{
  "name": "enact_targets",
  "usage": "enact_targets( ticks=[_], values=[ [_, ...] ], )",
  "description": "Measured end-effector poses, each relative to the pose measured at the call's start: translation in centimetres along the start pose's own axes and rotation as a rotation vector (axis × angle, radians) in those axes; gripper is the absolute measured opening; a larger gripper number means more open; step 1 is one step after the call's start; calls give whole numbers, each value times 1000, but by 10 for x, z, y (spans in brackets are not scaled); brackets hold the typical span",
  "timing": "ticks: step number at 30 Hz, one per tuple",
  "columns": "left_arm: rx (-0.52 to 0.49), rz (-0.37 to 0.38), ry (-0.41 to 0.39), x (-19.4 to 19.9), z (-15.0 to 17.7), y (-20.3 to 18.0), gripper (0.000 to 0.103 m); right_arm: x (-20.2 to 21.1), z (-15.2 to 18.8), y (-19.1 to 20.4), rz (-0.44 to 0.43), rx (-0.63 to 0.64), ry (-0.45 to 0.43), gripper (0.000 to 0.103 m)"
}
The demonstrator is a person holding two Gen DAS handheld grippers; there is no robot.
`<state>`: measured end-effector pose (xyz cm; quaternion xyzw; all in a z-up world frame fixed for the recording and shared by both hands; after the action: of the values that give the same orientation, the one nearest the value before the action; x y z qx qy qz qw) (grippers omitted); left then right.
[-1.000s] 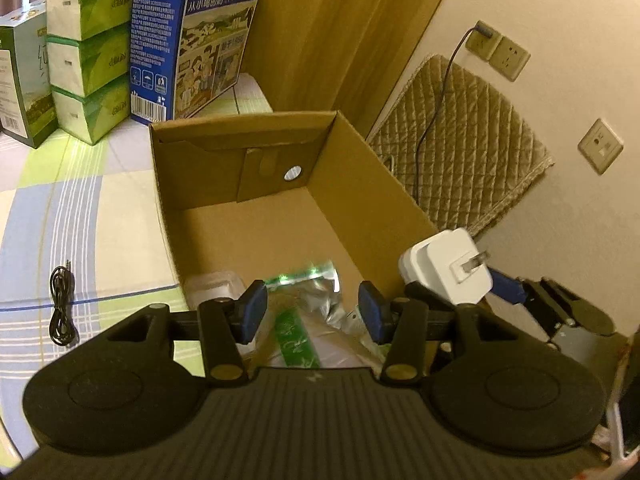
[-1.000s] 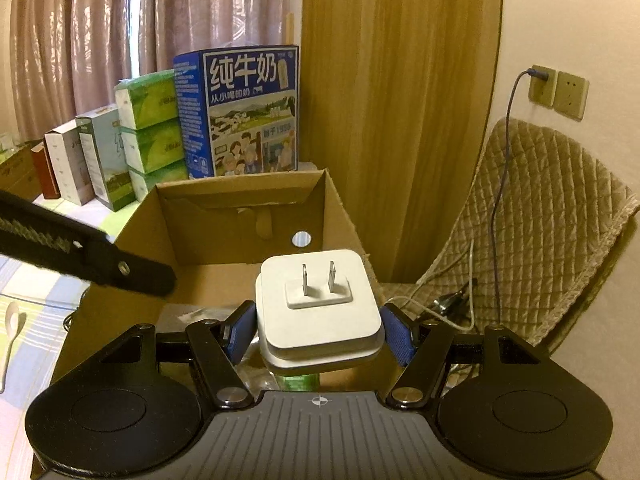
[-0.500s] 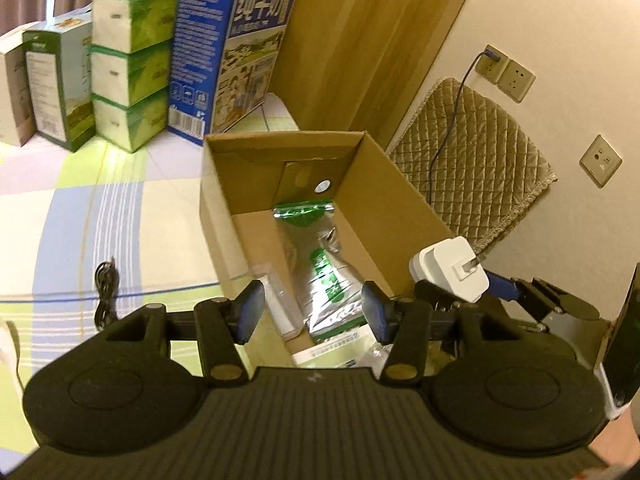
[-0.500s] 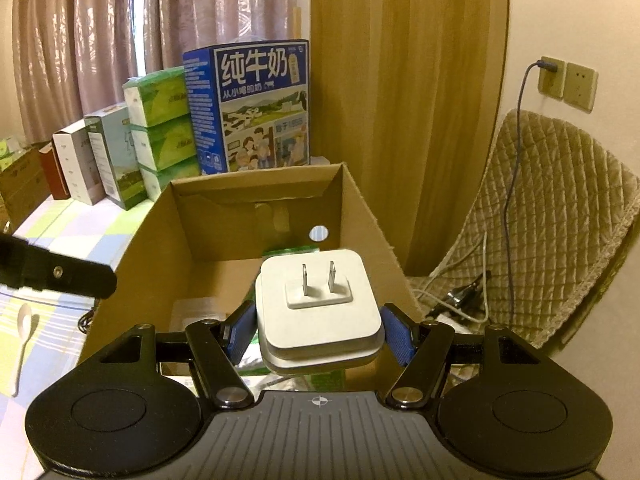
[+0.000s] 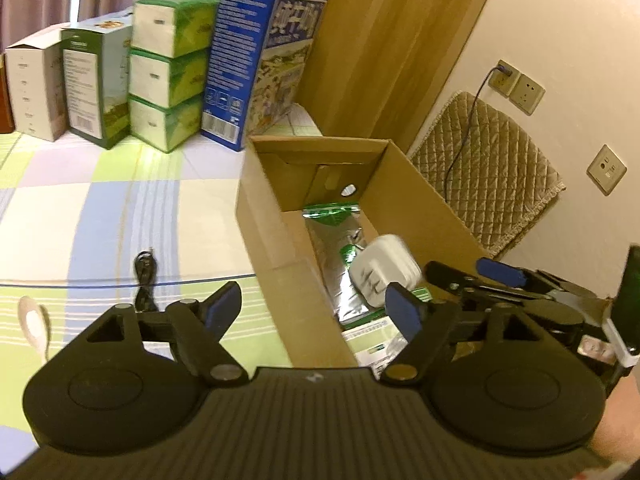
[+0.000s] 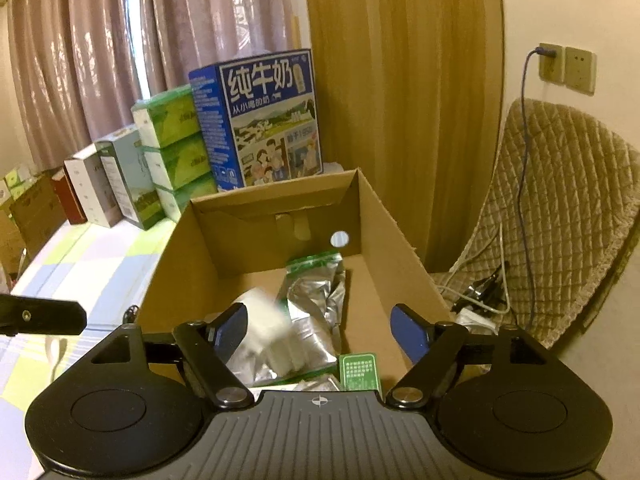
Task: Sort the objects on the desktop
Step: 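Lower both items into the cardboard box and open both tools, then withdraw both tools from the cardboard box toward the spoon and cable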
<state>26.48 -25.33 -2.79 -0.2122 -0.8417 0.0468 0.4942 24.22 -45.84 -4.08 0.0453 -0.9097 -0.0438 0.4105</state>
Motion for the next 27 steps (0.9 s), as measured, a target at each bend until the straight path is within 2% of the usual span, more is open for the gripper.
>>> enact_targets(
  ticks=[7, 9, 27],
  values=[
    [39, -24, -7, 20, 30, 17, 85, 36, 21, 13, -18, -20, -23, 83],
    [52, -33, -9, 27, 41, 23, 90, 44, 27, 19, -25, -21, -25, 85],
    [112, -164, -38, 96, 125, 70, 102, 111, 85, 82, -98, -27, -31, 101]
  ],
)
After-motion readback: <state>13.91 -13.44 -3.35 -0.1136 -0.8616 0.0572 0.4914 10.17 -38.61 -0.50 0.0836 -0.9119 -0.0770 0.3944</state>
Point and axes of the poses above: each gripper's, at about its wrist camera, not at the fingertips, and x roughly against the way its jaws point, y to its left, z to its underside, the point moved 7 cm from there along -x, roughly the way its jaws point, and after that the axes turned 13 degrees about y, right-handed, at the moved point
